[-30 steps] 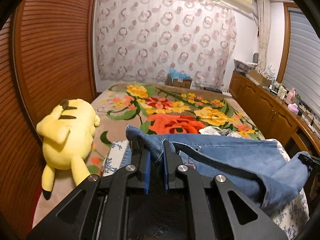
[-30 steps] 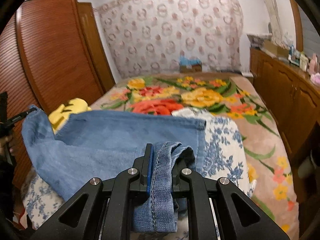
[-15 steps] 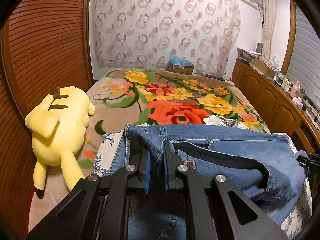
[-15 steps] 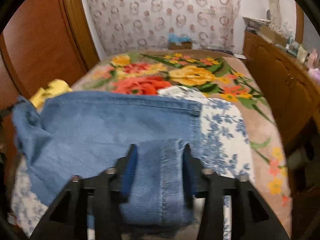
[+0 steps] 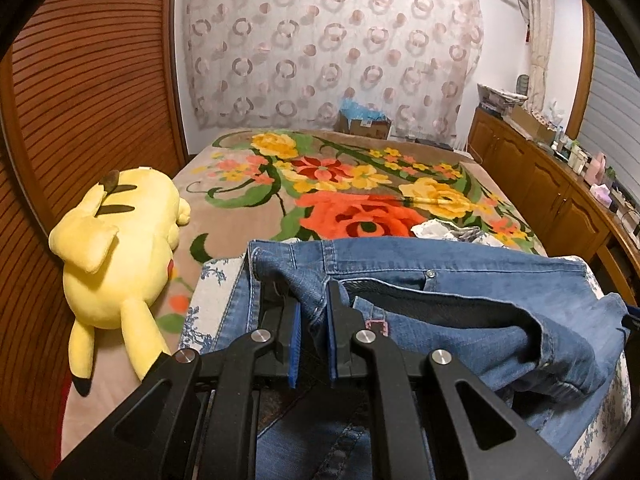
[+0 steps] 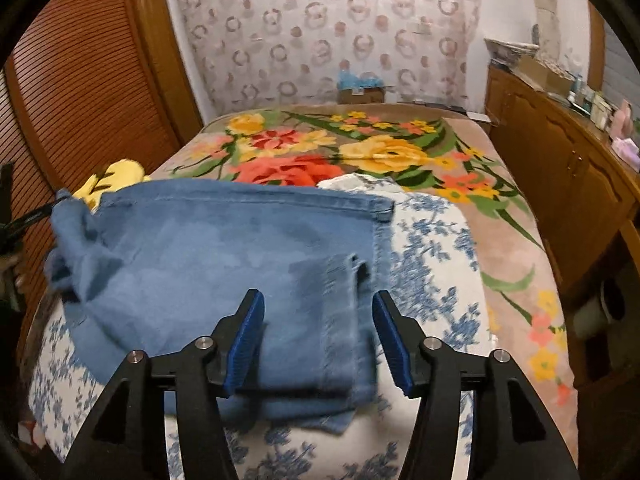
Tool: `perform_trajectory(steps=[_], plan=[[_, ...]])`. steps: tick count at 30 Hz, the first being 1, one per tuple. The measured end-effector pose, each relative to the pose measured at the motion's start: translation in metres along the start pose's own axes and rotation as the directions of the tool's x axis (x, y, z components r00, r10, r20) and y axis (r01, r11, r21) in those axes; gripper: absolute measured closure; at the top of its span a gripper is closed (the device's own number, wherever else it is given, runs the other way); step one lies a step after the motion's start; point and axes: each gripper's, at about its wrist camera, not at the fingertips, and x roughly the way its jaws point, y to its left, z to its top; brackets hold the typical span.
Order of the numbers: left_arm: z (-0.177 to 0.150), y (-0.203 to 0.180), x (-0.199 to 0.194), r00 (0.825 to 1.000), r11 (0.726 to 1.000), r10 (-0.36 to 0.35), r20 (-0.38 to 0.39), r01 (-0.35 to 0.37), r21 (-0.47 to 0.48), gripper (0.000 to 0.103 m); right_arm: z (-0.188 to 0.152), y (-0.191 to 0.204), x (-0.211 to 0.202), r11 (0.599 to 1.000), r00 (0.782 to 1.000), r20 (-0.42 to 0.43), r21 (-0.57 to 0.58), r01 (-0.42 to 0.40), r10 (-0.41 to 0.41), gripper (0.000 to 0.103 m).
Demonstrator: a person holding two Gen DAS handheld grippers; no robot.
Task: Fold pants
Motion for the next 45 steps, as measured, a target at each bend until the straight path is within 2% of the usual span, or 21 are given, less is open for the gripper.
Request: perform_trajectory(steps=[8,12,13,14,16,18,25,29,39,44,45], plan=[[-0.003,-0.002,-0.003,1.000,1.000,0.000,0.001,0.000,0.001,0.091,-0.021,-0.007,-0.010,1.000,0.998,-0.056,0.005,-0.004,0.005,0.041],[-0.001,-0.003,-0.006,1.000,1.000,0.007,0.015,-0.007,0.007,0.091,-0.022,-0.012,-0.018,0.999,0.999,-0.031,0.047,-0.022,0.024,0.042],[0.001,-0.005,-0.007,1.000,1.000,0.008,0.019,-0.009,0.012,0.091,-0.022,-0.011,-0.019,0.998,0.999,-0.018,0.053,-0.031,0.032,0.052],[0.003,-0.006,-0.007,1.000,1.000,0.010,0.024,-0.010,0.019,0.091,-0.021,-0.011,-0.020,0.997,0.999,-0.005,0.057,-0.044,0.044,0.070],[0.008,-0.010,-0.007,0.999,1.000,0.008,0.035,-0.009,0.027,0.091,-0.020,-0.011,-0.020,0.997,0.998,0.009,0.045,-0.062,0.062,0.089],[0.015,-0.012,-0.007,0.999,0.999,0.002,0.043,-0.003,0.033,0.091,-0.016,-0.014,-0.019,0.997,0.998,0.029,0.035,-0.063,0.062,0.092],[0.045,-0.005,0.001,0.996,0.999,0.020,0.082,-0.022,0.028,0.091,0.017,-0.033,-0.027,0.999,0.992,0.126,0.051,-0.011,0.004,0.094],[0.054,-0.001,0.016,0.997,1.000,0.017,0.072,-0.019,0.018,0.091,0.034,-0.044,-0.022,0.998,0.988,0.153,0.066,0.009,-0.019,0.094],[0.058,-0.007,0.051,0.999,0.999,0.030,0.028,-0.031,0.020,0.091,0.053,-0.036,0.032,0.996,0.991,0.112,0.051,0.071,-0.076,0.094],[0.054,-0.013,0.059,0.999,0.998,0.049,-0.013,-0.048,0.048,0.090,0.064,-0.032,0.043,0.994,0.992,0.085,0.068,0.090,-0.096,0.094],[0.052,-0.013,0.060,0.999,0.998,0.047,-0.027,-0.045,0.050,0.087,0.066,-0.032,0.040,0.993,0.992,0.085,0.073,0.088,-0.094,0.088]])
